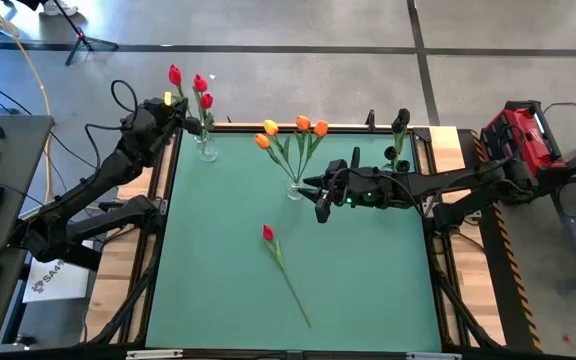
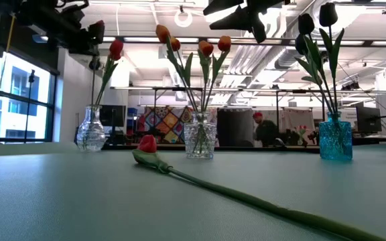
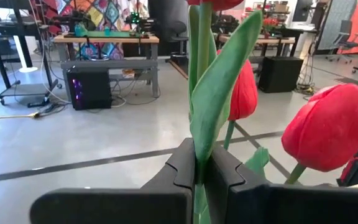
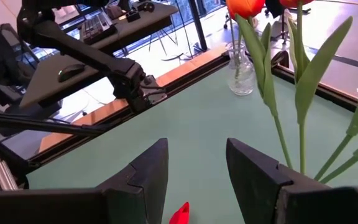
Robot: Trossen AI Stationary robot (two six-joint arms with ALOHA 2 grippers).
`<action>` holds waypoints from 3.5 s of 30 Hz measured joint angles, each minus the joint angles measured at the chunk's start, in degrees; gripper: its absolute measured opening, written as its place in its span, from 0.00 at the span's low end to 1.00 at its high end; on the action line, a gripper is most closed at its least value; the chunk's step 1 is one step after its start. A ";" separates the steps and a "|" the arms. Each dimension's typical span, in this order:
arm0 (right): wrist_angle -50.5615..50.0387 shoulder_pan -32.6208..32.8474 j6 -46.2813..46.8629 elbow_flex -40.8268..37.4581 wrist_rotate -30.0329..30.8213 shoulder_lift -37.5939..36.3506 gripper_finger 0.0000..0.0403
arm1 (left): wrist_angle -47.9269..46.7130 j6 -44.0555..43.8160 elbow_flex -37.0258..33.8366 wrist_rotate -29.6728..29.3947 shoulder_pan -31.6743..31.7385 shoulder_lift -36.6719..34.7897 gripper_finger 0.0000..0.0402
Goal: Sort flowers into vase by color
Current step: Put the pink tulip into the top left transparent vase
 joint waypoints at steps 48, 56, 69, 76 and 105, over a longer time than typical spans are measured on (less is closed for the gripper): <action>9.18 4.60 34.08 0.00 -19.70 33.42 0.37 | -25.38 -10.47 9.43 19.36 -1.78 -21.30 0.34; 12.11 4.95 26.82 3.31 -23.57 37.53 0.37 | -35.43 -13.36 9.90 23.98 -3.47 -26.81 0.27; -18.91 5.38 26.70 27.74 -20.26 49.48 0.34 | -37.28 -13.33 9.92 23.60 -3.52 -29.35 0.24; -25.74 5.39 28.12 32.81 -18.17 51.36 0.15 | -37.33 -12.90 9.92 23.69 -3.52 -29.28 0.23; -7.11 4.15 -0.23 32.63 -0.33 28.48 0.00 | -41.95 -25.50 9.11 46.63 -3.32 -36.76 0.23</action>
